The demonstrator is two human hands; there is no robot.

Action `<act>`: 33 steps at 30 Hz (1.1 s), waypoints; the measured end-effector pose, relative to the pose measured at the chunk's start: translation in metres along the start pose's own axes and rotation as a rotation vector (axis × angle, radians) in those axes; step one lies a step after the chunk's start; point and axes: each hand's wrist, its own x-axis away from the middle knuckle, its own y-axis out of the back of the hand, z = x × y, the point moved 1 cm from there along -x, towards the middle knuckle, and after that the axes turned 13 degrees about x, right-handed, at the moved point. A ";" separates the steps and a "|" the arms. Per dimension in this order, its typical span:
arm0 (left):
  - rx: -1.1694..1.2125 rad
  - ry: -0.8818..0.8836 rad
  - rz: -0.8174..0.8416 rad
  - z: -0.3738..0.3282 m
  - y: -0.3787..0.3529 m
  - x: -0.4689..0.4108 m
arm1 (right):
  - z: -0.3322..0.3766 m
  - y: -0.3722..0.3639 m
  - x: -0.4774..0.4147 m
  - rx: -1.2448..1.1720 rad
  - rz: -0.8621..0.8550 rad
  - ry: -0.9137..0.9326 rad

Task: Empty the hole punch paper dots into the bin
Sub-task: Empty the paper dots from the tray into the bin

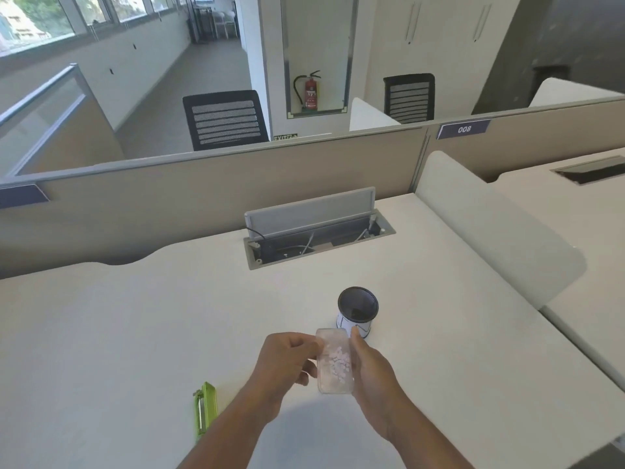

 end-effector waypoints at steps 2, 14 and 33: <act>0.007 -0.019 -0.018 -0.007 -0.007 -0.013 | 0.007 0.011 -0.005 0.074 -0.092 0.026; -0.126 -0.134 -0.097 -0.054 -0.057 -0.094 | 0.051 0.070 -0.029 0.187 -0.342 0.118; -0.430 -0.324 -0.121 -0.042 -0.080 -0.137 | 0.057 0.080 -0.072 0.440 -0.225 0.137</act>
